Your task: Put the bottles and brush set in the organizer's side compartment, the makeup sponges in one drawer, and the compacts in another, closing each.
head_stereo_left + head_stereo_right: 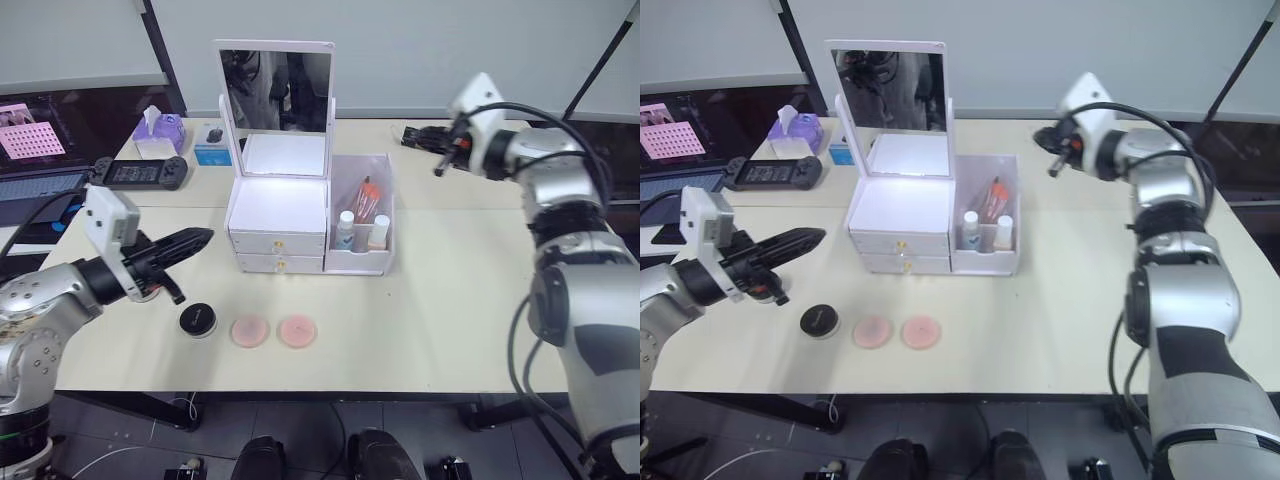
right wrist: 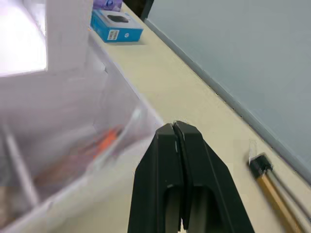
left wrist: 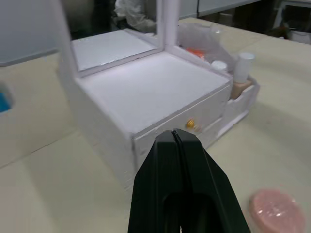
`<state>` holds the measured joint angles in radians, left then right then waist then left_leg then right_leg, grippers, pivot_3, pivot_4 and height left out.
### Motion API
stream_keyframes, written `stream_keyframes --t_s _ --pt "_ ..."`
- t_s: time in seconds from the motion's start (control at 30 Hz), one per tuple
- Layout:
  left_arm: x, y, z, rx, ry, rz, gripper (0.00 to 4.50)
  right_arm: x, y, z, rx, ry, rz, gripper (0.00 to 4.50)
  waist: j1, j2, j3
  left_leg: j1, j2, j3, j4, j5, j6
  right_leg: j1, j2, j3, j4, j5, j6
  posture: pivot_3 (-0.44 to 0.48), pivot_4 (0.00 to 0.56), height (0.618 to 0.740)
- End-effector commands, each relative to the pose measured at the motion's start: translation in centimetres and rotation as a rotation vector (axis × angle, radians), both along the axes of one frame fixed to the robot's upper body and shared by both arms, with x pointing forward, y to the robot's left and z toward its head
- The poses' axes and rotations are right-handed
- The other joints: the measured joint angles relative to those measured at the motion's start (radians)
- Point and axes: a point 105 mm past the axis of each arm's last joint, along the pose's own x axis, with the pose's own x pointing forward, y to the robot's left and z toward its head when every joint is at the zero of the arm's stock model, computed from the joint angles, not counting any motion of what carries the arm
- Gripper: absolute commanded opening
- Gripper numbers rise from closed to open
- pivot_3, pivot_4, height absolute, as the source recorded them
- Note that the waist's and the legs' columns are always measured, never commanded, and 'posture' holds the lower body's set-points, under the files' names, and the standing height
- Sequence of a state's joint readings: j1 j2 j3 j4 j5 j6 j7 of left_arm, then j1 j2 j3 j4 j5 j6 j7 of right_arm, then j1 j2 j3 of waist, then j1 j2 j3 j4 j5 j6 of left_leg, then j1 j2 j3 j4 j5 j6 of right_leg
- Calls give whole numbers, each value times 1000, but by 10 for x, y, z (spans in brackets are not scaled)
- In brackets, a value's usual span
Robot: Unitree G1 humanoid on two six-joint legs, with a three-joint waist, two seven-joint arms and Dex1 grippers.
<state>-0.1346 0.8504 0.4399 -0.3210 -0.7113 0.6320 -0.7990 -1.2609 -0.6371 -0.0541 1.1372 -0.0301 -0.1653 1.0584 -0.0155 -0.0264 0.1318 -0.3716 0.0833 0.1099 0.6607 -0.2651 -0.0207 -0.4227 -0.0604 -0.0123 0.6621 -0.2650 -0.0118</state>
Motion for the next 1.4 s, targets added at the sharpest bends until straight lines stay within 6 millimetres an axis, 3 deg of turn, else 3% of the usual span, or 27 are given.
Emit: stream_keyframes --t_s 0.03,0.07,0.17,0.33,0.43,0.53,0.57,0.63,0.7,0.8,0.93,1.1,1.2,1.3,1.4 --pt "-5 28 5 40 -32 71 0 -18 -24 0 46 10 29 24 -1 0 0 0 0 0 0 0 0 -1 0 0 0 0 0 0 150 689" --pt "-6 37 0 48 -17 107 0 -24 -33 -7 63 31 20 24 -1 0 0 0 0 0 0 0 0 0 0 0 0 0 0 0 150 689" --pt "-11 57 -14 45 30 188 576 -42 -61 -38 89 95 -18 571 -1 0 0 0 1 1 -1 0 0 -1 0 1 0 0 0 0 150 689" --pt "-20 95 -19 87 6 351 2165 -73 -94 -70 208 171 -76 2294 1 0 0 1 1 1 -1 0 0 0 -1 1 0 0 0 0 150 689" --pt "-22 123 -16 112 -24 450 3026 -83 -101 -72 255 197 -85 3236 0 1 1 2 1 2 -1 0 0 0 0 1 0 0 0 0 150 689" --pt "-25 139 -11 115 -35 488 3982 -87 -111 -69 263 194 -114 4273 -3 1 1 2 1 2 -1 -1 1 0 0 1 0 0 0 0 150 689" --pt "-26 141 -11 121 -33 490 4275 -87 -113 -67 260 191 -124 4500 -2 1 1 2 1 2 -1 -1 1 0 0 1 0 0 0 0 150 689" --pt "-25 140 -10 127 -34 481 4391 -86 -118 -57 278 163 -142 4500 -1 1 1 2 1 2 -1 -1 1 0 0 0 0 0 0 0 150 689" --pt "-22 134 -7 114 -44 468 4391 -86 -111 -45 309 156 -102 4500 0 1 1 2 1 2 -1 -1 1 0 0 1 0 0 0 0 150 689" --pt "-18 107 -1 49 -58 387 4391 -97 -77 -29 353 250 89 4500 3 1 1 2 1 2 -1 -1 1 -1 0 1 0 0 0 0 150 689" --pt "-12 55 -2 26 -54 246 4391 -130 -19 -10 268 409 378 4500 7 1 1 1 1 1 -1 -1 1 0 -1 1 0 0 0 0 150 689" --pt "-7 2 -4 -10 -57 141 4391 -166 29 5 110 509 603 4500 7 -1 1 1 1 0 -1 -1 2 1 0 1 -1 0 0 0 150 689" --pt "-9 -24 -13 -39 -60 115 4391 -167 41 14 93 487 635 4500 5 -1 1 1 1 0 -1 -2 2 1 0 2 -2 0 0 0 150 689" --pt "-8 -35 -21 -186 -91 211 4391 -162 40 8 24 503 593 4500 7 -1 0 1 1 0 -1 -3 4 2 0 2 -3 0 0 0 150 689" --pt "-9 -59 -41 -229 -87 259 4391 -162 42 7 14 523 615 4500 11 -3 0 1 0 -1 0 -3 4 2 0 2 -4 0 0 0 150 689"
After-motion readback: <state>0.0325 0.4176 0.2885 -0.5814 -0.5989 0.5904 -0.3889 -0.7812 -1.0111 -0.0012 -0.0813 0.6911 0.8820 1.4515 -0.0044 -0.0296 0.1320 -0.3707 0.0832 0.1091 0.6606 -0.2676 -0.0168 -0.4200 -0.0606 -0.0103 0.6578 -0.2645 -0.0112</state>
